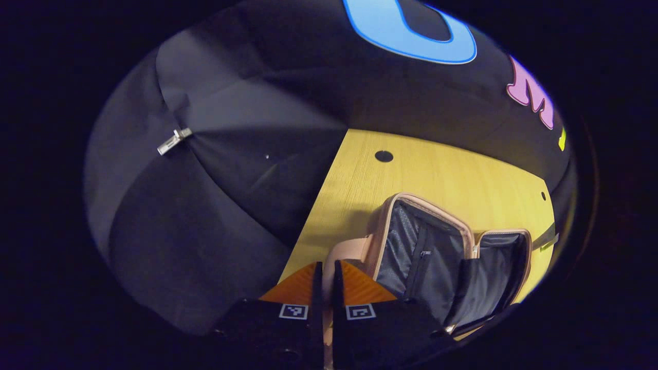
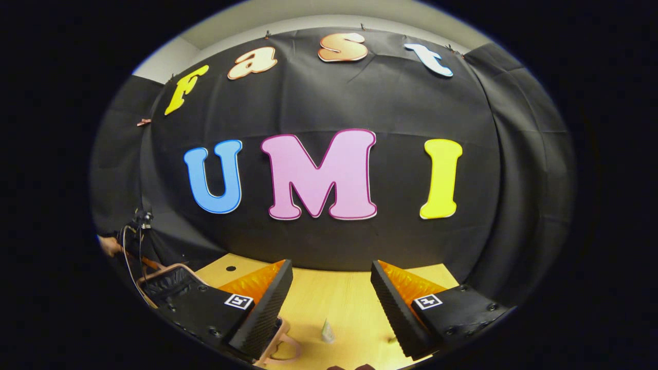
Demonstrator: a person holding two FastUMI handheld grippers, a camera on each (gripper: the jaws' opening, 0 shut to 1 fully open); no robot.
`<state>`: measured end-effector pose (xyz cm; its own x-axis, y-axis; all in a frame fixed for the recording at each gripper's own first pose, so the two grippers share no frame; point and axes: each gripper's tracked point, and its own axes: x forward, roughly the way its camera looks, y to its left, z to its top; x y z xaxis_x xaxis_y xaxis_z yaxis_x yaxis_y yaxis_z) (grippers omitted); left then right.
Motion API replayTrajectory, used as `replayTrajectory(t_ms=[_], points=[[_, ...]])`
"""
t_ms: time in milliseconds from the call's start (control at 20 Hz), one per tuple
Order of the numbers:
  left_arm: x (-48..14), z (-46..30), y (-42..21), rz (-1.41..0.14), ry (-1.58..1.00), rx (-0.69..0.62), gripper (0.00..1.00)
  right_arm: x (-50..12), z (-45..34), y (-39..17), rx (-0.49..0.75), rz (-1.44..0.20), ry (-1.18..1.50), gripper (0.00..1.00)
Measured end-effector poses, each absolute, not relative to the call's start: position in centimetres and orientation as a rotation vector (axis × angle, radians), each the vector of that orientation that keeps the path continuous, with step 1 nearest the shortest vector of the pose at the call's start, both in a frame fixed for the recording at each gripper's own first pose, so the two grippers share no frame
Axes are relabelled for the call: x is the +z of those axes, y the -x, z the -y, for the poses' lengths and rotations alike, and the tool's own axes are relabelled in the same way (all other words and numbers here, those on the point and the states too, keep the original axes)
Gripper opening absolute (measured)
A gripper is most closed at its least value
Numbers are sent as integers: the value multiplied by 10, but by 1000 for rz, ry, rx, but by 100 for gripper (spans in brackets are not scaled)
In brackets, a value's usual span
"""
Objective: First open the suitcase, pack the skin care products into it, and then close the suitcase.
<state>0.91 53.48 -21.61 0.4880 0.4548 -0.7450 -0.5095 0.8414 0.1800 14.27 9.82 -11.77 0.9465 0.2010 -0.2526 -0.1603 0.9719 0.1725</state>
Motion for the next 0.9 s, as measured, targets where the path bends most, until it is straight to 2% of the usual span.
replayTrajectory(t_ms=[200, 300, 350, 450, 550, 600, 750, 800, 900], points=[[-278, -562, -6, -988, 135, 549, 17, -151, -96, -141, 98, -339, -109, 97], [-286, -567, -6, -977, 138, 548, 19, -160, -92, -140, 66, -359, -89, 97], [-279, -573, -4, -955, 103, 562, 24, -161, -90, -140, 56, -357, -77, 97], [-260, -573, -12, -875, 73, 535, 34, -163, -81, -138, 25, -347, -43, 97], [-229, -553, -19, -758, 69, 488, 54, -156, -65, -140, -18, -290, 13, 97], [-211, -539, -25, -693, 63, 461, 71, -157, -59, -138, -31, -290, 25, 96], [-158, -468, -53, -515, 70, 330, 81, -147, -49, -134, -34, -262, 8, 96], [-144, -433, -54, -485, 86, 272, 89, -143, -44, -133, -35, -246, 8, 96], [-121, -361, -71, -427, 89, 177, 96, -139, -32, -134, -48, -218, 19, 96]])
